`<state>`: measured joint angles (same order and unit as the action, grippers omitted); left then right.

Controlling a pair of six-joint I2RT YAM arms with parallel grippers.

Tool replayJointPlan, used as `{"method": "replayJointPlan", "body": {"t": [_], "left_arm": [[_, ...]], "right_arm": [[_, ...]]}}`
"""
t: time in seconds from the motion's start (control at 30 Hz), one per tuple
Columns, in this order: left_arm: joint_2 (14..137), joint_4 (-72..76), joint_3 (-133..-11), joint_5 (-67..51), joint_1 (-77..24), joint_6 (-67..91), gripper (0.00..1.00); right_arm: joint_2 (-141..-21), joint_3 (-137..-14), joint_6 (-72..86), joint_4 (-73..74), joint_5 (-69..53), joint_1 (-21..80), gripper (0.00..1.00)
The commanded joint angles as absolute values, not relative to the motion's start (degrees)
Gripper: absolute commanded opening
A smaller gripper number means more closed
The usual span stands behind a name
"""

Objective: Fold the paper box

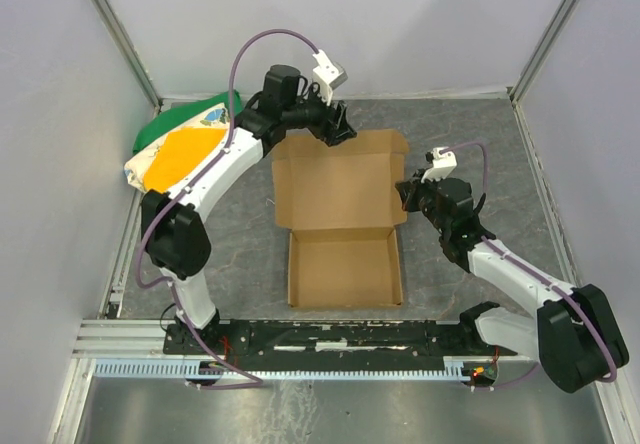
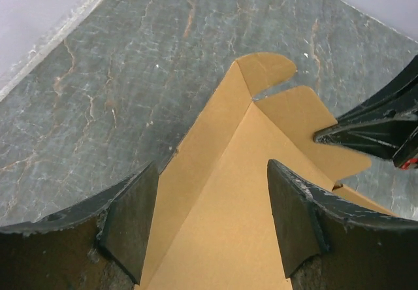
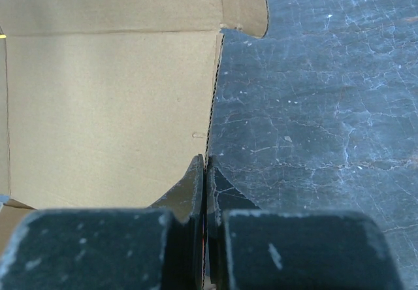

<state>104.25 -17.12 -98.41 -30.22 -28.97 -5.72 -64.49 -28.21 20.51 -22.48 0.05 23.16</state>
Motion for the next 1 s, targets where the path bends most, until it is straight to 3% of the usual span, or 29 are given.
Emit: {"method": "replayJointPlan", "body": {"t": [0.0,0.3,0.47,0.53,0.63,0.73,0.9,0.97], "left_arm": [[103.76,-14.55,-99.31,-40.80,-25.93,-11.10,0.74],[110.20,-20.61,-103.68,-40.46,-25.14,-15.76,0.74],[111.35,-21.13,-103.41,-43.89,-24.96,-16.33,0.68],[111.73,-21.91,-103.29,-45.08,-24.90,-16.51,0.61],[111.91,-22.66,-102.82,-46.38,-24.95,-16.64,0.36],[111.44,-22.81,-102.35,-46.91,-24.96,-16.52,0.22],[109.80,-23.09,-101.41,-47.02,-24.96,-17.09,0.22],[109.24,-22.84,-100.26,-47.15,-24.96,-17.39,0.36]], "right_arm": [[-62.07,-28.96,18.67,-23.16,-0.88,23.55,0.02],[-60.83,-29.00,18.37,-21.72,-1.21,23.49,0.02],[-60.72,-29.01,18.45,-21.46,-1.67,23.53,0.02],[-60.70,-28.96,18.46,-21.42,-1.67,23.50,0.02],[-61.04,-29.20,18.53,-21.25,-1.35,23.55,0.02],[-61.70,-29.78,18.68,-20.17,-0.99,23.51,0.02],[-62.12,-30.11,19.11,-19.79,-0.55,23.55,0.02],[-62.05,-30.06,19.23,-19.94,-0.40,23.55,0.02]]}}
